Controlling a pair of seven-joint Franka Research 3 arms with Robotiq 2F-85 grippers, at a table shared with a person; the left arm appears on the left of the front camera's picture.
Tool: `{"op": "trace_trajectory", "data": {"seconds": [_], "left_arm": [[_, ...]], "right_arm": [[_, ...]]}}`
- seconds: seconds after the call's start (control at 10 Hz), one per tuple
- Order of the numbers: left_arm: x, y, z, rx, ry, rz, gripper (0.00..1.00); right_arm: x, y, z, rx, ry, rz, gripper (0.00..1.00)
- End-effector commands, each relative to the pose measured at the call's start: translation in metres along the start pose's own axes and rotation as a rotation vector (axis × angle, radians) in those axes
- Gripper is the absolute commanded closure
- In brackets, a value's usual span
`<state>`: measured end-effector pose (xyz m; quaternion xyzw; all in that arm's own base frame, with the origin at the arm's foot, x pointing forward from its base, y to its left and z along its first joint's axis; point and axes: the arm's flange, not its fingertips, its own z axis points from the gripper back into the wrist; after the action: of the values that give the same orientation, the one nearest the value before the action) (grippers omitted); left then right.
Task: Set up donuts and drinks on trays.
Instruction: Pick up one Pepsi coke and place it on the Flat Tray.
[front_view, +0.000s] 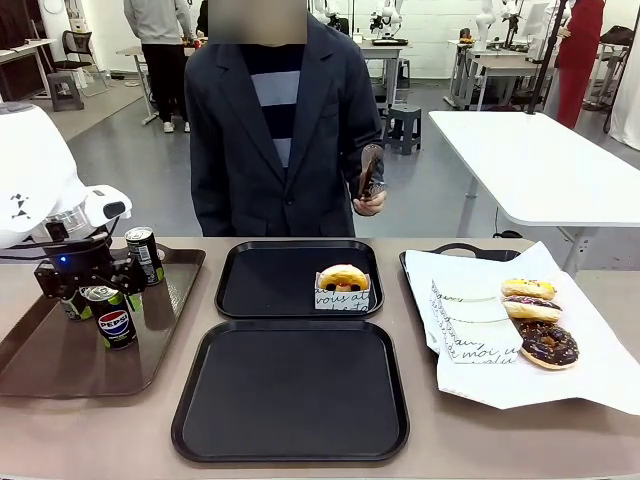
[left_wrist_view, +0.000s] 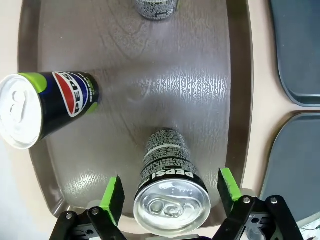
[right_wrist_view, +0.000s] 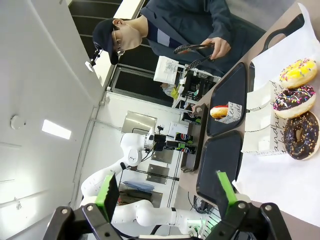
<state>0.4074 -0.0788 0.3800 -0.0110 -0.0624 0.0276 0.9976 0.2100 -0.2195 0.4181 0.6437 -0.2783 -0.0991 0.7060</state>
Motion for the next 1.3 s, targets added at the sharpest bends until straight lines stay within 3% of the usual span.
{"op": "trace_trajectory", "data": {"seconds": [0.0,0.3,0.6,0.7,1.0,1.2], "left_arm": [[0.002,-0.004,-0.005,-0.033,0.001,-0.003,0.17],[0.002,-0.003,-0.001,-0.042,-0.012,-0.002,0.39],[0.001,-0.005,0.017,-0.031,-0.003,-0.001,0.70],[-0.001,-0.010,0.046,-0.022,0.003,0.010,0.75],[-0.032,-0.021,0.141,0.006,-0.007,-0.027,0.75],[-0.049,-0.013,0.164,-0.003,0.013,0.003,0.75]], "right_arm": [[0.004,0.002,0.001,0.020,-0.015,0.018,0.00],[0.004,0.002,0.001,0.020,-0.015,0.018,0.00],[0.004,0.002,0.001,0.020,-0.015,0.018,0.00],[0.004,0.002,0.001,0.020,-0.015,0.018,0.00],[0.004,0.002,0.001,0.020,-0.015,0.018,0.00],[0.004,0.002,0.001,0.020,-0.015,0.018,0.00]]}}
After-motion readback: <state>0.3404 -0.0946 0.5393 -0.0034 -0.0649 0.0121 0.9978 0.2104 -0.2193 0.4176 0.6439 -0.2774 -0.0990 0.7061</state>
